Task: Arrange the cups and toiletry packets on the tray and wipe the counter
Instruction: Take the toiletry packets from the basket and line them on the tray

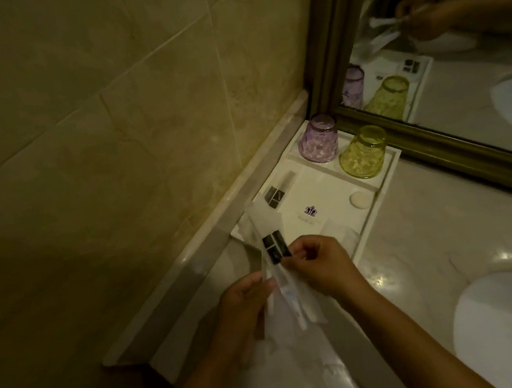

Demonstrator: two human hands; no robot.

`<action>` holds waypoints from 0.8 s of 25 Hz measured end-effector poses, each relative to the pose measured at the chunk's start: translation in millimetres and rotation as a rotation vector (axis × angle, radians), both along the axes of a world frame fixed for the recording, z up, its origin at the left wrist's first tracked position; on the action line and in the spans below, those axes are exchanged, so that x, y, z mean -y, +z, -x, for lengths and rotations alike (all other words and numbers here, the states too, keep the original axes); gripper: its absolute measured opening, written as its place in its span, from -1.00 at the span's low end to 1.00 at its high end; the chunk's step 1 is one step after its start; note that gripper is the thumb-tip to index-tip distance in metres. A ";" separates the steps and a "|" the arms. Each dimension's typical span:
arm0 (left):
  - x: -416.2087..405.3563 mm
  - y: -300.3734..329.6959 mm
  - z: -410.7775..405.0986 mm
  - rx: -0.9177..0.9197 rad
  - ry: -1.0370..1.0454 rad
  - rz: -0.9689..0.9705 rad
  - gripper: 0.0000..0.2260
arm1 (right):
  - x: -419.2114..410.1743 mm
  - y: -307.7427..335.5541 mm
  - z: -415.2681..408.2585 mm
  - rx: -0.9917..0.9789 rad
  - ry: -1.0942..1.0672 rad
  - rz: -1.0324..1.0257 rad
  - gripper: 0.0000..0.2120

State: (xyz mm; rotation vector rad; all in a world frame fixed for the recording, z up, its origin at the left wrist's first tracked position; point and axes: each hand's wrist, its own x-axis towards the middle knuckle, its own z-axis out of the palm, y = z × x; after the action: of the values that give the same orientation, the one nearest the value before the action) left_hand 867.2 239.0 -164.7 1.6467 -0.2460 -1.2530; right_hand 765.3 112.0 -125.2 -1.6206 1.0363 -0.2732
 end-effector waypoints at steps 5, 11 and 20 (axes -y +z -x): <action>-7.0 -1.8 -10.9 -0.051 0.156 -0.013 -0.91 | 58.9 -8.9 -6.5 -0.018 -0.352 -0.170 -0.89; -10.4 -8.0 -17.2 -0.135 0.281 -0.010 -0.85 | 83.3 -40.4 -44.3 -0.100 -0.406 -0.109 -0.86; -8.8 -11.8 -22.8 -0.170 0.246 0.077 -0.64 | 71.9 -53.0 -36.2 -0.437 0.035 0.845 -0.35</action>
State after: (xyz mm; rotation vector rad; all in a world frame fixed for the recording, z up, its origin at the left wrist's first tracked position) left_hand 890.0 247.8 -176.5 1.4468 0.0137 -1.1726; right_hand 801.5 40.1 -178.2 -2.5369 1.3112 -0.3720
